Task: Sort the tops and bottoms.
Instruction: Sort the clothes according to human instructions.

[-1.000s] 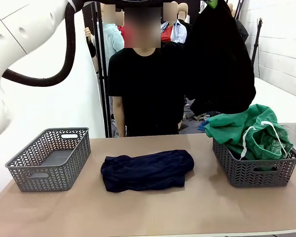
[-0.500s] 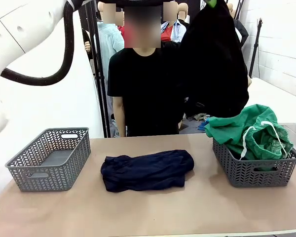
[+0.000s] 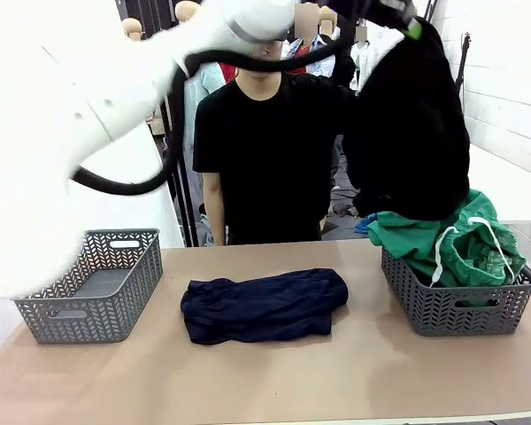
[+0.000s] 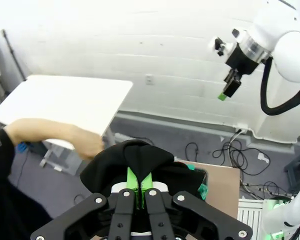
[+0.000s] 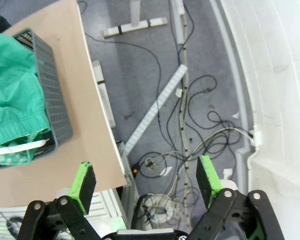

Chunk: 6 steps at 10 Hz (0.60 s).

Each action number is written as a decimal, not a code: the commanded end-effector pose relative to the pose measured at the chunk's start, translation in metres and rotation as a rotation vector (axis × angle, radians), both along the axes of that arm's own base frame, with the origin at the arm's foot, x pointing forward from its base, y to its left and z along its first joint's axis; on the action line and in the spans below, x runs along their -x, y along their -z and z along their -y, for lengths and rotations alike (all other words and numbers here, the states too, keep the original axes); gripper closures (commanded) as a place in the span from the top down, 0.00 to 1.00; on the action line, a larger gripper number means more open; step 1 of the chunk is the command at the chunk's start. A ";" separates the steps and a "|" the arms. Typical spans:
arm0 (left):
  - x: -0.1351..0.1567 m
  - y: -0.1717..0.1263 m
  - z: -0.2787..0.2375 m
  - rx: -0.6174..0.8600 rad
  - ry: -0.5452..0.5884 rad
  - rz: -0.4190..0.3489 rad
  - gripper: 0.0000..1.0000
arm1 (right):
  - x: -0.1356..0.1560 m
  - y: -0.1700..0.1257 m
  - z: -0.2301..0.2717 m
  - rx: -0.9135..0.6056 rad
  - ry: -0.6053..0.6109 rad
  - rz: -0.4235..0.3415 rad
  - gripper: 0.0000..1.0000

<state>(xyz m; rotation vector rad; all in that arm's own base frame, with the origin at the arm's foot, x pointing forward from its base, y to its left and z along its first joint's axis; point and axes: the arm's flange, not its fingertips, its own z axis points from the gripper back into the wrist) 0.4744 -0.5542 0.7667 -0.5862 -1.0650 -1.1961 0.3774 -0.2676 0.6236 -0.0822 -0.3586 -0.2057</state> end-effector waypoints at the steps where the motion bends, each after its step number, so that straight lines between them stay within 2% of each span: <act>1: -0.068 -0.048 0.091 0.070 0.102 0.008 0.00 | 0.003 0.002 -0.001 0.008 -0.008 -0.010 1.00; 4: -0.092 -0.002 0.149 0.115 0.176 -0.005 0.00 | 0.003 0.002 -0.001 0.008 -0.008 -0.010 1.00; 6: -0.103 0.045 0.158 0.114 0.202 -0.098 0.00 | 0.003 0.002 -0.001 0.008 -0.008 -0.010 1.00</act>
